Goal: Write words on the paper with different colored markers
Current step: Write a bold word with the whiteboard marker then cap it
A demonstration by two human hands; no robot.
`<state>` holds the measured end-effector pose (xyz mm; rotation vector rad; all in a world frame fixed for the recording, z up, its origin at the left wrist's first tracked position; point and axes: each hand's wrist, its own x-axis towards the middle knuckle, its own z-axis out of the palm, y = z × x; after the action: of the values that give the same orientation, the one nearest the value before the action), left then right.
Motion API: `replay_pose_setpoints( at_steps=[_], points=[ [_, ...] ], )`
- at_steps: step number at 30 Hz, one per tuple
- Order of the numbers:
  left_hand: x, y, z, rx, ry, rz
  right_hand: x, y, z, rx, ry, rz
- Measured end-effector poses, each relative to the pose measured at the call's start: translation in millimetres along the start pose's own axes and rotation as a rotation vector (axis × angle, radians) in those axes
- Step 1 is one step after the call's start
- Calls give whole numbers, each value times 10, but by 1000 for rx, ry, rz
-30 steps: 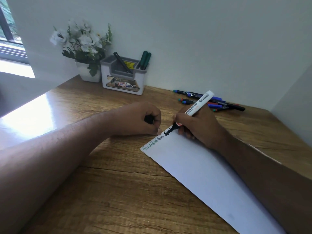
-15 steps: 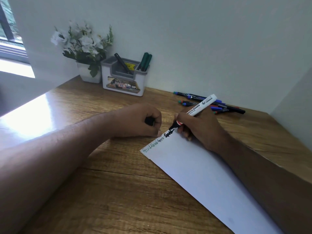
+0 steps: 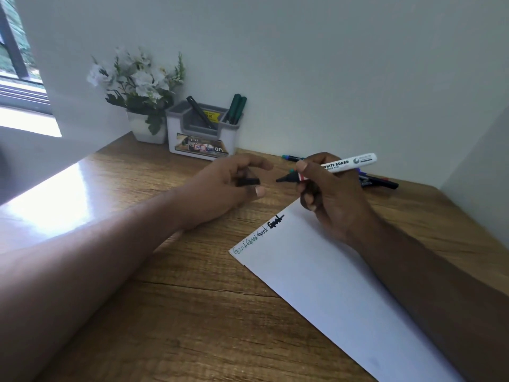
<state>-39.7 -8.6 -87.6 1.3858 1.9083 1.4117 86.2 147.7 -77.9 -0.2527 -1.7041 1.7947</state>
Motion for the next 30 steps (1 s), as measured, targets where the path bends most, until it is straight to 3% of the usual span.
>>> replay_pose_setpoints(
  at_steps=[4, 14, 19, 30],
  points=[
    [-28, 58, 74, -214, 46, 37, -21, -9, 31, 10, -58, -16],
    [-43, 78, 103, -383, 17, 4, -72, 3, 55, -105, -216, -20],
    [-33, 135, 207, -542, 33, -61, -71, 11, 96, -145, -140, -74],
    [5, 156, 298, -663, 69, -268, -167, 78, 297, -322, -152, -202]
  ],
)
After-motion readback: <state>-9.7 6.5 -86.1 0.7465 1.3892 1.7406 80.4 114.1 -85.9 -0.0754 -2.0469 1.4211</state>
